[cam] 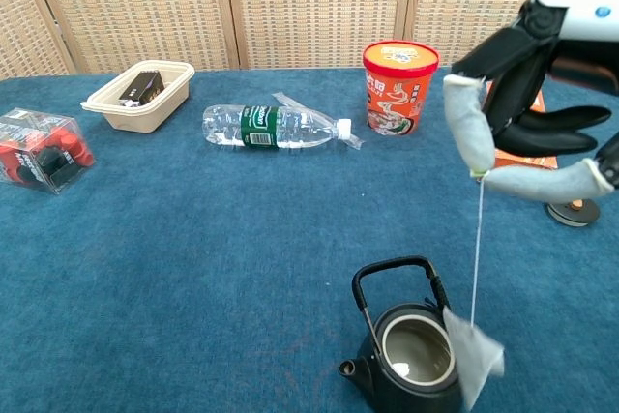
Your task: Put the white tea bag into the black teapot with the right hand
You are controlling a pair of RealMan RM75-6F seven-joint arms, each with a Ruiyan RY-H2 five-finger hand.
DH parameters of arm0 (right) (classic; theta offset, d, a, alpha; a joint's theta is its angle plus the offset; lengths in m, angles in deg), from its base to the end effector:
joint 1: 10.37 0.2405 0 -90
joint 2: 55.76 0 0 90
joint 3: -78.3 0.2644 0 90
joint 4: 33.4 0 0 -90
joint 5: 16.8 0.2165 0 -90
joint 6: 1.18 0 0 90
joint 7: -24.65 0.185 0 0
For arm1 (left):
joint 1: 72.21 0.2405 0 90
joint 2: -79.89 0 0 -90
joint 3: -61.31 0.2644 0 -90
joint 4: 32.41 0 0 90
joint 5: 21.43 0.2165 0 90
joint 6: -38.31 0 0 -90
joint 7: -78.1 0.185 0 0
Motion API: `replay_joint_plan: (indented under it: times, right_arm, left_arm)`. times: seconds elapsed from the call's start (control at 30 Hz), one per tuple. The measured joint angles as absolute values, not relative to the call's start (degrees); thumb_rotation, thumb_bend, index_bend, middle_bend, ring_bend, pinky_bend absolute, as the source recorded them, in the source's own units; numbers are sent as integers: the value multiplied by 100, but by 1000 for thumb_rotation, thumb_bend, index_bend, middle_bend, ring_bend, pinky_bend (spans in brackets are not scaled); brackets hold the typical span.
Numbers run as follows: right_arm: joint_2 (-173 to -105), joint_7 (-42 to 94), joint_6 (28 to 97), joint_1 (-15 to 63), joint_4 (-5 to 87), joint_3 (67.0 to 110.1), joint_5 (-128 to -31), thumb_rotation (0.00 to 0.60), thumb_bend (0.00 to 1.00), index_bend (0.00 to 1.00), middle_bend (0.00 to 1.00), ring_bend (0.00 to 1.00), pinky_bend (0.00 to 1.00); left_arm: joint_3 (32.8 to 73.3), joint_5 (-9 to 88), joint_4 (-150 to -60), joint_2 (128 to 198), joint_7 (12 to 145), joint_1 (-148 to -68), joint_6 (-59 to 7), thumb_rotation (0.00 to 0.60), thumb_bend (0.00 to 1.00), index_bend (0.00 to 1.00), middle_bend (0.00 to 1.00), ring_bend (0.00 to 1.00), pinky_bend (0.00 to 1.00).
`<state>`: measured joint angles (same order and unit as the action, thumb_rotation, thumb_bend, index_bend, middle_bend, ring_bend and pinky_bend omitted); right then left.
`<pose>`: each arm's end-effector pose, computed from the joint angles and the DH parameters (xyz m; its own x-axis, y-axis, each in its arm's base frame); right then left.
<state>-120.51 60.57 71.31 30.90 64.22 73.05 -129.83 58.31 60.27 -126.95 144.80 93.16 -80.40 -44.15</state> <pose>-0.1057 -0.2762 0.0606 0.1838 -0.5259 0.8305 -0.6529 -0.6969 -0.2968 -0.3135 0.2410 0.1454 0.5729 0.0304 0.8191 0.8195 -0.0018 -0.5731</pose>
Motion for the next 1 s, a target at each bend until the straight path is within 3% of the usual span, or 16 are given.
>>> replay_joint_plan:
  times: [1.0]
  right_arm:
    - [-12653, 6310, 7007, 3164, 5903, 7019, -12862, 600, 683, 686, 969, 990, 1000]
  left_arm:
    - [5848, 6019, -12621, 14529, 9275, -8037, -4361, 600, 369, 34, 0, 0, 0]
